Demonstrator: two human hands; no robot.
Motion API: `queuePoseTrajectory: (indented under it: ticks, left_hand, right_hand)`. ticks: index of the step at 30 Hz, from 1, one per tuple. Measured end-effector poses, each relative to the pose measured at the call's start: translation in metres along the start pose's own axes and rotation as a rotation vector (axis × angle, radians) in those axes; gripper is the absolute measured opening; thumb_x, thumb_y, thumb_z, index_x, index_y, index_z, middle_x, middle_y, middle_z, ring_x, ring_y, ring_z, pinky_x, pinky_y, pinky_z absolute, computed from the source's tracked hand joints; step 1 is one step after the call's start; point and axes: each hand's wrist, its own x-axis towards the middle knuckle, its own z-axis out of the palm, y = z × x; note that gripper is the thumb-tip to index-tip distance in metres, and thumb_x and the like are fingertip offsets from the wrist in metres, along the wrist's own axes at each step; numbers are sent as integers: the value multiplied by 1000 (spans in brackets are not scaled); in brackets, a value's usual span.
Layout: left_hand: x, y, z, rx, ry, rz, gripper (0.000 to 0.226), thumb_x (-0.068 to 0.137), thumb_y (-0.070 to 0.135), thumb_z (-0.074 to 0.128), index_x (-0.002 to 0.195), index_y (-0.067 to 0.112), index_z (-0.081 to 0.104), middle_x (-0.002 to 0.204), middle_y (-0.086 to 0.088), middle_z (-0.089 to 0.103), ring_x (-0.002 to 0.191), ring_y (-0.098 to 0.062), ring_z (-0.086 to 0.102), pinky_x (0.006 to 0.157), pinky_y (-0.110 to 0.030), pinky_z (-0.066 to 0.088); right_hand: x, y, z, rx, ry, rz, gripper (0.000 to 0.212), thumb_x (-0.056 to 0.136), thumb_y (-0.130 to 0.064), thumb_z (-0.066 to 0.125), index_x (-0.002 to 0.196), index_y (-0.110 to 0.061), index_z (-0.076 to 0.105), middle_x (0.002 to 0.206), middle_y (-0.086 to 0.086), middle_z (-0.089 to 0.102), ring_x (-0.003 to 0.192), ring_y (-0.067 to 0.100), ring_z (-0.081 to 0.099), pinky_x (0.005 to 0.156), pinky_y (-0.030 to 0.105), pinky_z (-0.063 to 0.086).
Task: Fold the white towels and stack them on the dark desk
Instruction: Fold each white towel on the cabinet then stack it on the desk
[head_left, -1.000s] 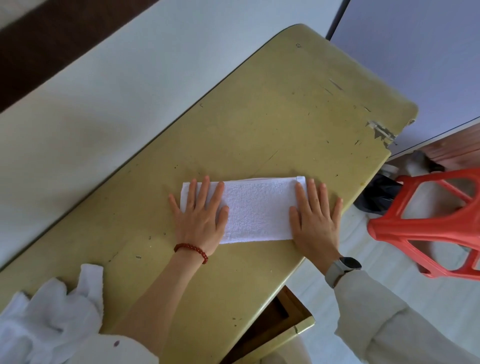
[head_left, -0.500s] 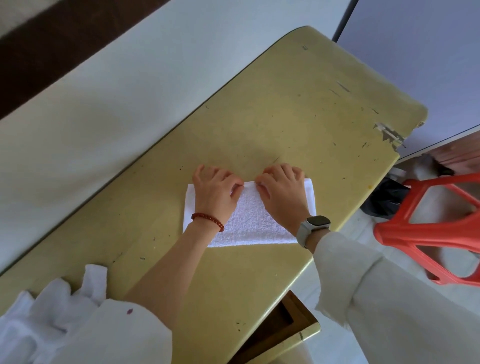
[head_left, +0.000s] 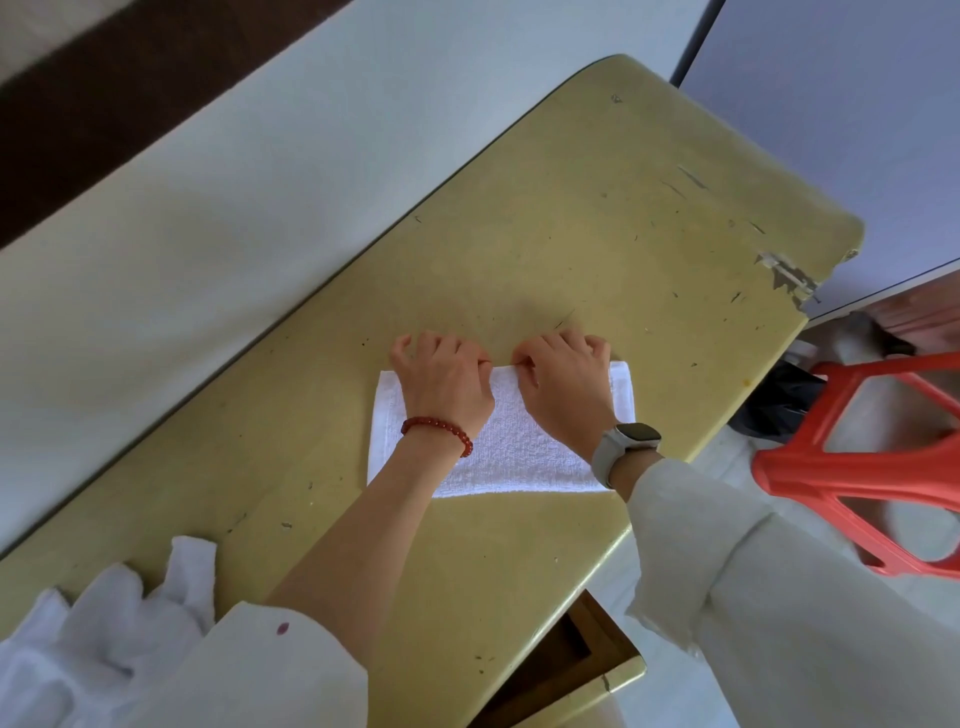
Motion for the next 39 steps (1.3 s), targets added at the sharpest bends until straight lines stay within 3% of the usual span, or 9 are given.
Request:
queuePoseTrajectory:
  ticks: [2, 6, 11, 19, 23, 27, 31, 34, 39]
  left_hand:
    - [2, 4, -4, 18, -69, -83, 11, 86, 18, 53, 84, 17, 64, 82, 2, 63, 96, -24, 50, 100, -43, 16]
    - [-3, 6, -1, 59, 89, -80, 5, 76, 16, 66, 77, 18, 61, 77, 1, 62, 84, -26, 56, 91, -45, 32]
    - [-31, -2, 3, -14, 245, -1, 22, 86, 16, 46, 104, 20, 58, 110, 1, 62, 107, -20, 57, 101, -49, 26]
    - [-76, -16, 18, 182, -133, -26, 51, 90, 42, 27, 138, 26, 34, 146, -6, 37, 135, -34, 30, 103, -64, 19]
    - [-74, -16, 14, 131, -205, -68, 52, 90, 44, 23, 140, 29, 29, 149, -5, 30, 138, -33, 23, 104, -61, 10]
    - [-75, -21, 1, 23, -97, -126, 45, 88, 31, 32, 126, 17, 51, 139, -14, 45, 128, -36, 41, 94, -65, 31]
    - [-84, -31, -13, -86, 63, -455, 33, 87, 23, 48, 115, 9, 57, 120, -16, 55, 111, -37, 50, 94, -52, 34]
    - [-82, -33, -25, -127, -45, -749, 34, 85, 32, 58, 112, 12, 57, 114, -8, 55, 112, -27, 43, 94, -44, 29]
    - [-65, -41, -32, -160, -200, -865, 34, 80, 40, 58, 104, 15, 58, 104, -3, 62, 107, -24, 47, 87, -39, 29]
  right_hand:
    - [1, -2, -2, 58, -53, 50, 15, 80, -13, 49, 73, -17, 62, 70, -3, 64, 78, 24, 55, 80, 34, 24]
    - [-12, 2, -4, -25, 115, -71, 15, 80, -11, 52, 74, -14, 65, 81, 0, 66, 83, 24, 62, 89, 37, 31]
    - [-48, -3, -4, -152, 63, -119, 34, 82, -7, 42, 109, -8, 63, 125, 10, 59, 123, 28, 50, 106, 56, 30]
    - [-67, 0, 4, -256, -231, 10, 49, 92, -42, 24, 138, -30, 34, 147, 12, 34, 136, 36, 21, 106, 61, 11]
    - [-66, -1, 6, -242, -214, 11, 49, 92, -40, 23, 139, -29, 33, 148, 12, 33, 136, 35, 20, 106, 59, 9]
    - [-66, 3, -4, -63, -61, 69, 43, 91, -27, 29, 129, -16, 45, 139, 17, 44, 133, 31, 32, 110, 53, 17]
    - [-78, 18, -12, 21, 91, 2, 31, 86, -17, 38, 114, -13, 52, 116, 16, 57, 117, 28, 43, 110, 46, 18]
    - [-87, 22, -5, 1, 88, -11, 33, 85, -19, 39, 113, -13, 54, 114, 11, 52, 114, 29, 46, 108, 46, 22]
    - [-88, 21, -2, -37, 104, 9, 34, 84, -19, 39, 113, -13, 55, 113, 14, 58, 117, 26, 42, 108, 45, 22]
